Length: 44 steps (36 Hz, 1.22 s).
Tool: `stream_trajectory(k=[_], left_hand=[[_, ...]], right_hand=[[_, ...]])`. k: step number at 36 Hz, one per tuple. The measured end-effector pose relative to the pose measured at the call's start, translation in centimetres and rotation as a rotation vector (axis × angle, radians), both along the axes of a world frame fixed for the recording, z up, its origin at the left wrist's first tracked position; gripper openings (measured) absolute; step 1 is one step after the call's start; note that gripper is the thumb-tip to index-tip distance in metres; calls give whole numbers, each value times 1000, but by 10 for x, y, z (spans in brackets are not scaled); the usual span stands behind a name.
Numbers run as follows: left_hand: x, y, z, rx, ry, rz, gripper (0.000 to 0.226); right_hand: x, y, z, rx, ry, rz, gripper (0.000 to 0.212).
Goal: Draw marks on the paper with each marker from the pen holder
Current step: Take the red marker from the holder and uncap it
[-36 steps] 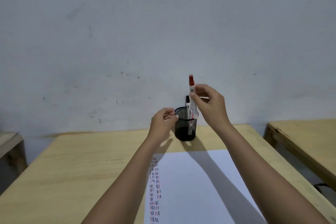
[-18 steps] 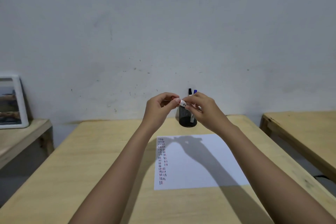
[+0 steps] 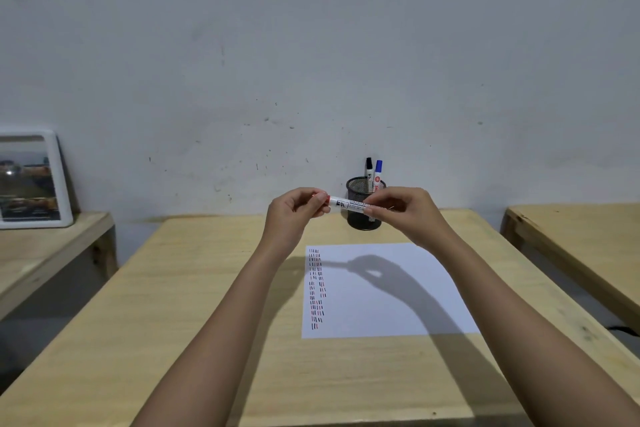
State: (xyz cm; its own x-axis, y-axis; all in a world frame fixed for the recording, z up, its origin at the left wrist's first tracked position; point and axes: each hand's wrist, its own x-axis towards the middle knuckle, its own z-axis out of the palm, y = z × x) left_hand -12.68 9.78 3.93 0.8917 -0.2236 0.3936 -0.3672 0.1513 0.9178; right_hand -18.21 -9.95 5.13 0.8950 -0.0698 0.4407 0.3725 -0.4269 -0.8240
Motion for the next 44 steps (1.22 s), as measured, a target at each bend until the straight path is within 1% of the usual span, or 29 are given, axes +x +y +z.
stream_trajectory(k=[3,8,12,15,19,21,24,29,31,35,38,44], left_hand=[[0,-1,-4,49,-19,50,12],[1,-1,-9,5,15,72,12],[-1,-1,-14,-91,70,40,9],[-2,0,-17,-140,94,-1,7],[-3,0,-18,-116,70,-31,11],[-3,-1,-17,-91,45,-31,12],[-2,-2,-16,-82,22,-30,13],[-1,-7,-17,-108,29,-46,12],[0,-8,-18,-80,20,-31,12],[3,-9,-21,48,-48,58,9],[4,-10,-20,104,-81,86,11],[7,-9,-24,92,-13,70,13]], right_hand=[[1,1,-4,29,26,26,12],[-1,4,-5,100,39,59,17],[-1,5,-6,244,13,46,21],[0,6,-8,345,-24,7,19],[1,6,-16,442,-30,-20,16],[3,6,-22,517,-22,-32,18],[6,12,-29,688,-30,-14,21],[7,30,-33,1153,18,92,12],[7,34,-34,1237,32,102,10],[8,38,-36,1257,35,62,6],[10,39,-38,1273,29,53,8],[11,38,-36,1198,5,74,11]])
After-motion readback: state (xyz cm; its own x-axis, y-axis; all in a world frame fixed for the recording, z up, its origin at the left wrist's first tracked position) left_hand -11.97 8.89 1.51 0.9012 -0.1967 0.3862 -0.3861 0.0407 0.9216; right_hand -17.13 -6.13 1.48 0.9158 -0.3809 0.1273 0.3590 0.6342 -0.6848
